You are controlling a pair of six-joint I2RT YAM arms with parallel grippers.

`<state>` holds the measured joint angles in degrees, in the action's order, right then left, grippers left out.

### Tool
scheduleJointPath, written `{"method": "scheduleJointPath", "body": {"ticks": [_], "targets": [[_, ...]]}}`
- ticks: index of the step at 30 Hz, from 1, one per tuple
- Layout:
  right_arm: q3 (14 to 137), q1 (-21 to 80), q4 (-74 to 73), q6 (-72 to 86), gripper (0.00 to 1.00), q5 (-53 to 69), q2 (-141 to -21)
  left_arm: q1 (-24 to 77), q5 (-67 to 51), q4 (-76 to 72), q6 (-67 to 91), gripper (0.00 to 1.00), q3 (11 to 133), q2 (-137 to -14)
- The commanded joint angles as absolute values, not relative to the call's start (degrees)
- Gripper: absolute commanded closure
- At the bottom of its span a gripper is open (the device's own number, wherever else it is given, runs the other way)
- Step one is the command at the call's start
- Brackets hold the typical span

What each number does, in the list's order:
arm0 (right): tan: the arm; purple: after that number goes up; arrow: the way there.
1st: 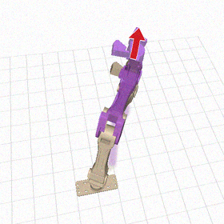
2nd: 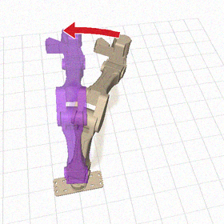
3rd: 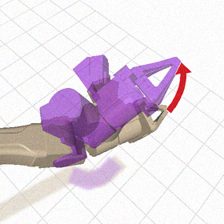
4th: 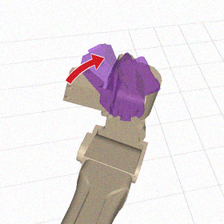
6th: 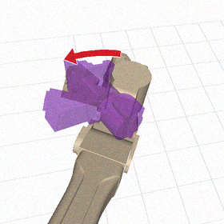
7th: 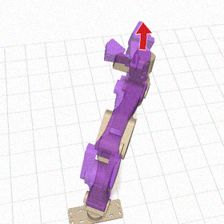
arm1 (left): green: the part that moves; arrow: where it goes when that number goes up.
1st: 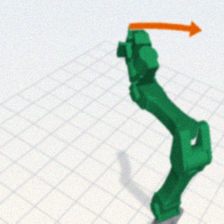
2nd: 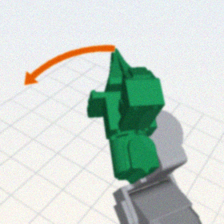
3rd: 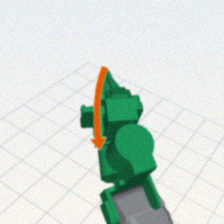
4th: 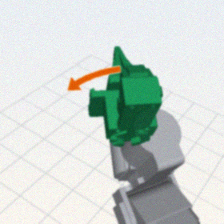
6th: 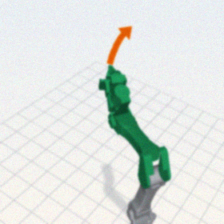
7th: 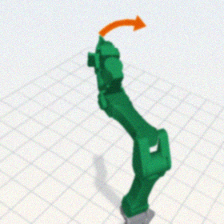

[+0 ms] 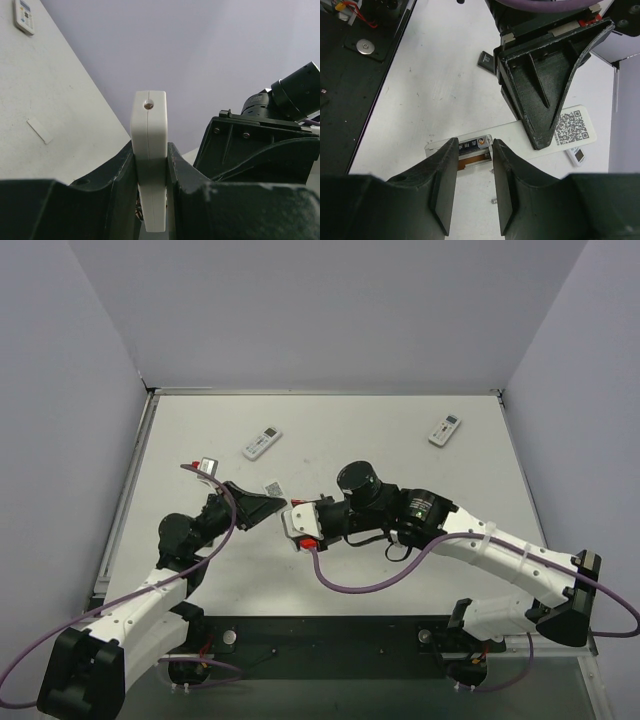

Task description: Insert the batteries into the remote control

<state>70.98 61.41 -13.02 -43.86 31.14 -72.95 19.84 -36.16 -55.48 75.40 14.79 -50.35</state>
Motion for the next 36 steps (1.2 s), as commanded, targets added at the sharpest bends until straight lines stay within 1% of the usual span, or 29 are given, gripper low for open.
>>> {"method": "scheduleJointPath", "body": {"ticks": [1, 21, 36], "targets": [[74.18, 60.38, -13.45, -46.58, 0.71, 34.01, -74.18, 20.21, -38.23, -56.69, 74.0, 1.0, 18.1, -50.1], [76.73, 58.98, -18.19, -47.11, 0.74, 37.88, -77.52, 20.65, -39.2, -55.99, 73.48, 1.0, 19.77, -49.92], [75.76, 59.5, -20.48, -48.25, 0.84, 34.81, -78.49, 20.74, -37.36, -54.31, 73.74, 1.0, 20.39, -48.17]]}}
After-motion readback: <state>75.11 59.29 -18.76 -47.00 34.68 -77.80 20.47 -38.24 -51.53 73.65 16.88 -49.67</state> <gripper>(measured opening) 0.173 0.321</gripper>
